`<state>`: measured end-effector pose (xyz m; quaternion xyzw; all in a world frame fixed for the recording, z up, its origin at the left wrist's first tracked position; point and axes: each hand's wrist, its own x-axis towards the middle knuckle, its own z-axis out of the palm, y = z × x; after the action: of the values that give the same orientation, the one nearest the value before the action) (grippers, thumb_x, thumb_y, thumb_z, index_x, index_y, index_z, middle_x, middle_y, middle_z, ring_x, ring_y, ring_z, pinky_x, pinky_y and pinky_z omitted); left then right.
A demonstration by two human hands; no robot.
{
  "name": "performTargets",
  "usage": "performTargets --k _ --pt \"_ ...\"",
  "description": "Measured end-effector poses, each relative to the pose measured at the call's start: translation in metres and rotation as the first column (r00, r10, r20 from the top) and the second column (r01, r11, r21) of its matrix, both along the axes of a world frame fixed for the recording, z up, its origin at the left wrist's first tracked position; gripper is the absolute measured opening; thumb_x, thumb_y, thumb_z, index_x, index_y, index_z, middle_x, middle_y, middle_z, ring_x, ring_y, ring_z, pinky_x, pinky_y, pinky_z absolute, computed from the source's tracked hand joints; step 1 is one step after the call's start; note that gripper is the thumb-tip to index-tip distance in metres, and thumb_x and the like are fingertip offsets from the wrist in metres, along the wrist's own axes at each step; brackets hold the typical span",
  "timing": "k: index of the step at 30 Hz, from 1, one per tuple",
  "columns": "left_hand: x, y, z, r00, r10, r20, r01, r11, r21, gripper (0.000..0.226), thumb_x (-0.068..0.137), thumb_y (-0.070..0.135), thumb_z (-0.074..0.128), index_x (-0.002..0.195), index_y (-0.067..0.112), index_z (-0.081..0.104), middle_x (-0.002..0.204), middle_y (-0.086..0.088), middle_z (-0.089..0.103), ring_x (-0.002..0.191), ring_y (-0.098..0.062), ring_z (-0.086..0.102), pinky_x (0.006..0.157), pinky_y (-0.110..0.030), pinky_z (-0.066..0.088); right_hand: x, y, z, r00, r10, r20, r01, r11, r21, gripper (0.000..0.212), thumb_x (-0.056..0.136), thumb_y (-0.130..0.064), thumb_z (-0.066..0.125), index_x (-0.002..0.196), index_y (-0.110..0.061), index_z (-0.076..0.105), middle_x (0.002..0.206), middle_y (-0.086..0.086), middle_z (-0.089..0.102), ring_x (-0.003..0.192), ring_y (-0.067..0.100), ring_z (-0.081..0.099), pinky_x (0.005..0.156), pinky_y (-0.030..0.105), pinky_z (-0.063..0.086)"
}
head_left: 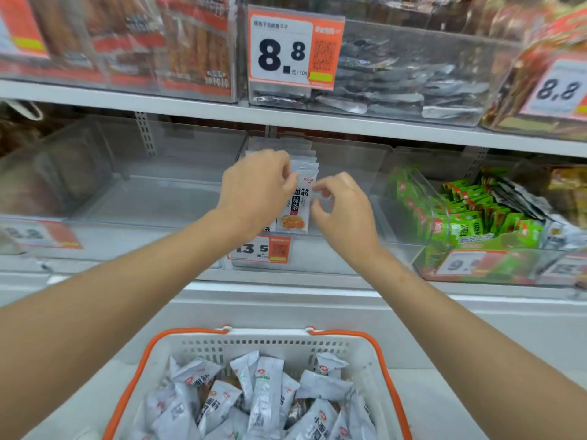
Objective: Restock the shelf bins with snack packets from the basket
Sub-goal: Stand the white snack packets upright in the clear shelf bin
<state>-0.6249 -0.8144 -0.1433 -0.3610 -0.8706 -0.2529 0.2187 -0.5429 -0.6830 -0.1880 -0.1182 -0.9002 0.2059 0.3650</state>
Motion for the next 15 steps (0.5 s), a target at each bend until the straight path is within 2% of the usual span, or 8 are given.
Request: performTargets --k 2,4,6,8,10,12,15 --pt "0.027 -0.014 -0.009 0.994 0.003 0.111 -0.006 1.0 0.024 0.019 0.095 0.035 0.048 0.083 0.024 0.058 0.075 0.007 0.063 0.074 -0.019 0.059 0.059 -0.03 0.04 0.021 -0.014 -0.006 0.996 0.061 -0.059 -0.061 0.998 0.008 0.012 0.082 -0.006 0.062 0.092 -0.011 0.067 0.089 -0.002 0.058 0.072 0.005 0.051 0.068 0.026 0.046" --pt "0.05 -0.032 -0.025 0.968 -0.01 0.249 0.003 1.0 0.029 0.02 0.093 0.035 0.05 0.079 0.022 0.057 0.067 0.01 0.06 0.07 -0.018 0.058 0.057 -0.03 0.039 0.042 -0.03 -0.019 0.988 0.133 -0.082 -0.136 0.99 -0.038 0.012 0.078 -0.001 0.063 0.085 -0.01 0.067 0.083 -0.01 0.054 0.067 -0.003 0.049 0.066 0.009 0.039" --pt "0.066 -0.05 -0.047 0.938 -0.011 0.347 0.026 0.999 -0.041 0.023 0.092 0.035 0.053 0.073 0.023 0.055 0.062 0.012 0.056 0.069 -0.018 0.056 0.056 -0.029 0.037 0.062 -0.044 -0.041 0.986 0.162 -0.026 -0.164 0.982 -0.099 0.014 0.076 0.0 0.062 0.081 -0.012 0.067 0.08 -0.013 0.052 0.063 -0.008 0.047 0.065 0.007 0.034" --pt "0.074 -0.068 -0.072 0.888 -0.011 0.459 0.066 0.992 -0.104 0.023 0.092 0.034 0.055 0.07 0.024 0.054 0.063 0.01 0.058 0.068 -0.019 0.057 0.059 -0.031 0.043 0.077 -0.053 -0.068 0.975 0.184 0.123 -0.161 0.971 -0.176 0.014 0.077 -0.002 0.062 0.082 -0.014 0.067 0.079 -0.009 0.055 0.062 -0.006 0.046 0.067 0.013 0.036" --pt "0.078 -0.082 -0.098 0.794 -0.026 0.607 0.139 0.98 -0.14 0.018 0.093 0.034 0.055 0.077 0.026 0.059 0.07 0.008 0.063 0.069 -0.017 0.06 0.063 -0.032 0.048 0.089 -0.057 -0.096 0.927 0.215 0.309 -0.148 0.963 -0.225 0.014 0.08 -0.005 0.06 0.087 -0.014 0.068 0.084 -0.006 0.058 0.066 -0.001 0.047 0.071 0.02 0.041" --pt "0.083 -0.094 -0.123 0.701 -0.022 0.712 0.212 0.961 -0.179 0.015 0.094 0.034 0.057 0.084 0.024 0.063 0.078 0.006 0.064 0.07 -0.014 0.06 0.063 -0.03 0.047 0.096 -0.057 -0.122 0.824 0.245 0.511 -0.135 0.96 -0.243 0.016 0.082 -0.006 0.058 0.093 -0.012 0.069 0.092 -0.001 0.062 0.077 0.009 0.055 0.077 0.027 0.047" --pt "0.077 -0.113 -0.16 0.695 0.111 0.711 0.243 0.894 -0.378 0.017 0.093 0.036 0.058 0.084 0.023 0.065 0.092 0.009 0.064 0.078 -0.012 0.061 0.072 -0.031 0.05 0.099 -0.052 -0.159 0.617 0.254 0.744 -0.1 0.964 -0.246 0.018 0.084 -0.008 0.058 0.096 -0.012 0.071 0.105 0.006 0.069 0.099 0.022 0.063 0.084 0.036 0.053"
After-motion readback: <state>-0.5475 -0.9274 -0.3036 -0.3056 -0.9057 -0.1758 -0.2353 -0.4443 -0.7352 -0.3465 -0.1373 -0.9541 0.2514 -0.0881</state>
